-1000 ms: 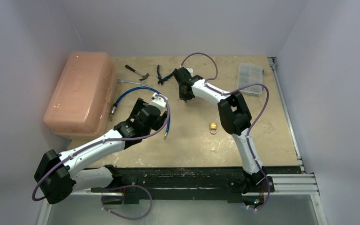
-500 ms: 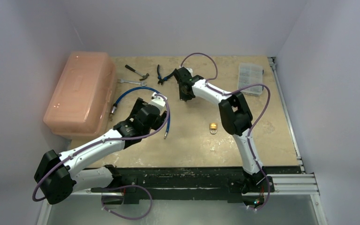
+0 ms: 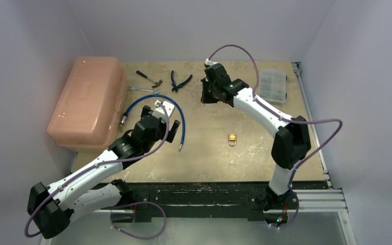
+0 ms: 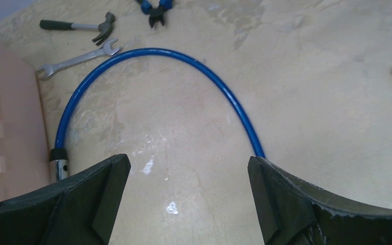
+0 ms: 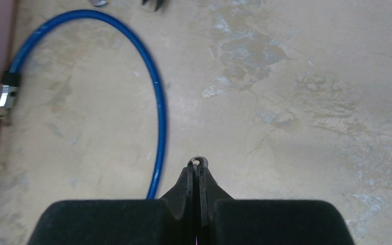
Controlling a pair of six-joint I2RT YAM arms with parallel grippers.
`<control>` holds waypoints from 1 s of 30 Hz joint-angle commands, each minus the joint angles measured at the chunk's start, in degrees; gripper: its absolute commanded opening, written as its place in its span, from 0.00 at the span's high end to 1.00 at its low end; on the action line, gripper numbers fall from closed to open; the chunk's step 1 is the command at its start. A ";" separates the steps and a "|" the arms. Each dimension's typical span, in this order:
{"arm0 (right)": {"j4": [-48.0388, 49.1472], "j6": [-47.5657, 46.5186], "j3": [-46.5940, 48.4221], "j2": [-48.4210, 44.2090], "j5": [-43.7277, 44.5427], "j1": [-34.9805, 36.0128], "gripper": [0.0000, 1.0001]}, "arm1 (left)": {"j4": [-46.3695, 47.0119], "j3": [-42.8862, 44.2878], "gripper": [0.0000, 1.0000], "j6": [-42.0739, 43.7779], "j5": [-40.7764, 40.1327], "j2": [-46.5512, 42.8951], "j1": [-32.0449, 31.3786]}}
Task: Unlock with the key
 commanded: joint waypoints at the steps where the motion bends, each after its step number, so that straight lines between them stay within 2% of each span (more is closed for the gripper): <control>1: 3.83 1.63 -4.94 -8.40 -8.51 -0.22 1.00 | 8.09 -3.00 0.06 -1.33 11.14 -7.89 0.60; 8: 9.23 8.31 -12.34 -21.37 -17.71 -0.27 1.00 | 26.17 -11.80 0.05 -5.09 25.41 -18.69 0.58; 11: 7.51 13.12 -12.94 -24.99 -17.29 -0.24 1.00 | 32.30 -13.73 0.20 -6.01 30.90 -18.50 0.53; 13: 7.14 18.00 -14.05 -27.25 -17.24 -0.28 1.00 | 35.42 -14.01 0.24 -6.32 33.47 -17.36 0.55; 21: 10.76 35.85 -24.02 -37.49 -13.72 0.43 1.00 | 52.99 -17.86 0.30 -10.15 35.65 -11.52 -0.62; 25: 10.94 40.06 -27.29 -40.71 -11.41 0.54 1.00 | 57.28 -17.10 0.32 -9.81 34.55 -6.91 -2.76; 30: 7.52 42.04 -27.09 -41.33 -8.79 0.61 1.00 | 62.53 -16.32 0.37 -8.15 32.15 -0.70 -6.82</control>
